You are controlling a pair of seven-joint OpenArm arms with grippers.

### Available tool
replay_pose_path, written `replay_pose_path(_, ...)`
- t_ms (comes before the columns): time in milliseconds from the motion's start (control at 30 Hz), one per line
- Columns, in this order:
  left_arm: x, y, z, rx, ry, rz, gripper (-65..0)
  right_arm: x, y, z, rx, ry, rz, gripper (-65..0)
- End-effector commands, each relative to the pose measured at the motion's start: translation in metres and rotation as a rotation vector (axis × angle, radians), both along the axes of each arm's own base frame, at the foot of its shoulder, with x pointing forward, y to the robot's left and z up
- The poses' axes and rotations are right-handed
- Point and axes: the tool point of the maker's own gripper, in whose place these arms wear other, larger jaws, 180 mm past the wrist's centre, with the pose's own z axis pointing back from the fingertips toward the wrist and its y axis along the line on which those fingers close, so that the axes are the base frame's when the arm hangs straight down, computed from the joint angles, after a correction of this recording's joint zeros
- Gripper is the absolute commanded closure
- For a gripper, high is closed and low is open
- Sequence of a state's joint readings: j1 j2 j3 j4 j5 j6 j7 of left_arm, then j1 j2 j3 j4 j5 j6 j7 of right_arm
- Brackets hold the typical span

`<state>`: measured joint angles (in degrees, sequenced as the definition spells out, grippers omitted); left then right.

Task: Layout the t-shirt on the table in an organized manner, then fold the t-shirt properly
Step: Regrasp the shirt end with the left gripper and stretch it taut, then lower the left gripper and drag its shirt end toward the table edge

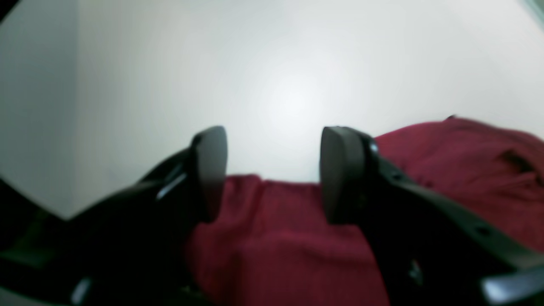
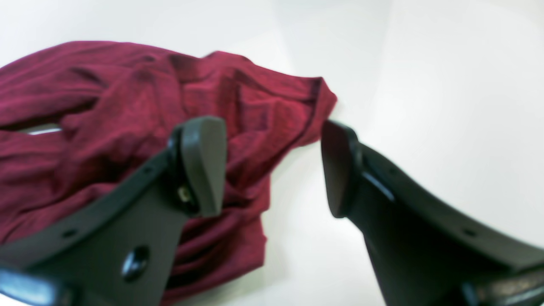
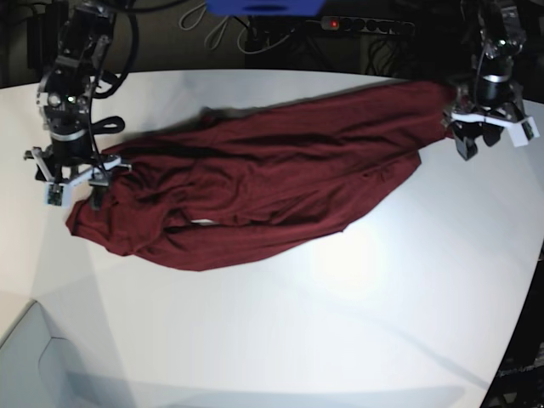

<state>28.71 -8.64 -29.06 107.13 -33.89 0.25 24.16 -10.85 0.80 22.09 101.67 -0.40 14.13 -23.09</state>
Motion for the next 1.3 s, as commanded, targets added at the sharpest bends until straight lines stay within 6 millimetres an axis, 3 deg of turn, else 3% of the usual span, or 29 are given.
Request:
replay_pose_path(0,0.015,-0.001,0.016,-0.001,-0.074,0.009,-34.2,0.007,0.0,0.015,-0.011,-0.053,0.007,-35.9)
replay_pose_path(133,0.04,-0.005,0.001,-0.069,-0.088,0.045,-34.2,0.008,0.001,0.014,-0.01,-0.053,0.012,-35.9)
replay_pose_path(300,0.062,-0.037,-0.029,-0.16,0.025,-0.05,-34.2,0.008,0.001,0.014,-0.01,-0.053,0.012,-35.9)
replay_pose_path(400,0.066,-0.047,-0.041,-0.199,0.078,-0.072,-34.2,0.008,0.001,0.015,-0.012,-0.053,0.012,-35.9)
replay_pose_path(700,0.069,-0.047,-0.058,-0.225,0.126,-0.07,-34.2,0.008,0.001,0.015,-0.012,-0.053,0.012,-35.9)
replay_pose_path(967,0.069,-0.083,-0.068,-0.213,0.176,-0.194,-33.6,0.016,0.001,0.022,-0.011,-0.075,0.011,-35.9)
replay_pose_path(1033,0.068,-0.087,-0.074,-0.218,0.194,-0.202,-29.1,0.016,0.001,0.022,-0.011,-0.076,0.011,-35.9)
replay_pose_path(1200,0.071,-0.082,-0.089,-0.23,0.228,-0.185,0.0,0.016,0.001,0.023,-0.011,-0.078,0.011,-35.9)
replay_pose_path(1267,0.074,-0.076,-0.088,-0.217,0.23,-0.182,-0.2,0.016,0.001,0.023,-0.012,-0.079,0.012,-35.9)
